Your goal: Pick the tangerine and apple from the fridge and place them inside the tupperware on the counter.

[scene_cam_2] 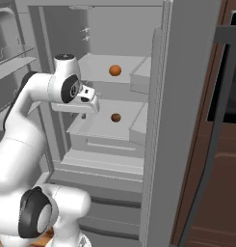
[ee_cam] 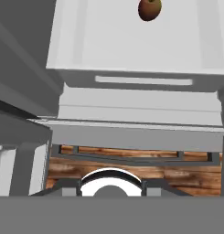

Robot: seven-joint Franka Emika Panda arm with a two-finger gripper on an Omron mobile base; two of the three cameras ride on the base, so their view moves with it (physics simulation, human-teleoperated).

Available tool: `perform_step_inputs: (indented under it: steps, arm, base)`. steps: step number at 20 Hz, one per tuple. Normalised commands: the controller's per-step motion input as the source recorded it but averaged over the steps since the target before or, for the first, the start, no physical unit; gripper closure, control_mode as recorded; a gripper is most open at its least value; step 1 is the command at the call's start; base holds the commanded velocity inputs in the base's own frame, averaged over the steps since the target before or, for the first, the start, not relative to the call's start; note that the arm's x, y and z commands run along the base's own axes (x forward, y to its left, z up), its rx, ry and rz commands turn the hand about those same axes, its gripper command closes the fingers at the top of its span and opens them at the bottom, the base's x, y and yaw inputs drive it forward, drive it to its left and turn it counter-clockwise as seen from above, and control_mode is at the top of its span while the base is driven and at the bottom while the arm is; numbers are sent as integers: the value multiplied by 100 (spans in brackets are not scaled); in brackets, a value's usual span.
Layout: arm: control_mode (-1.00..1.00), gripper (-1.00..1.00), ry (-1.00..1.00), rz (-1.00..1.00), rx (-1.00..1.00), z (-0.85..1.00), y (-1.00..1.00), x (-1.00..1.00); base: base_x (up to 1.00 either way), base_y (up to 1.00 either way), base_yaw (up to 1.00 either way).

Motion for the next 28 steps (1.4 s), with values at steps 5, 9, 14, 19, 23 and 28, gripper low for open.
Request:
perform_step_inputs:
  steps: [5,9,14,19,23,28]
  arm:
    - [-100,-100,-19,0,0,4,-7,-31]
    - [-100,-100,-40,0,0,12,-22,-40]
    - [-100,-100,-34,0,-4,24,-31,-20]
    - [-100,-100,-33,0,-6,46,-14,-2]
    - [-100,-100,-20,-2,-2,51,-7,0]
    - [-100,-100,-5,-9,0,55,-6,0]
  base:
    - [0,0,0]
    - [0,0,0]
    - [0,0,0]
    - [0,0,0]
    - [0,0,0]
    - [0,0,0]
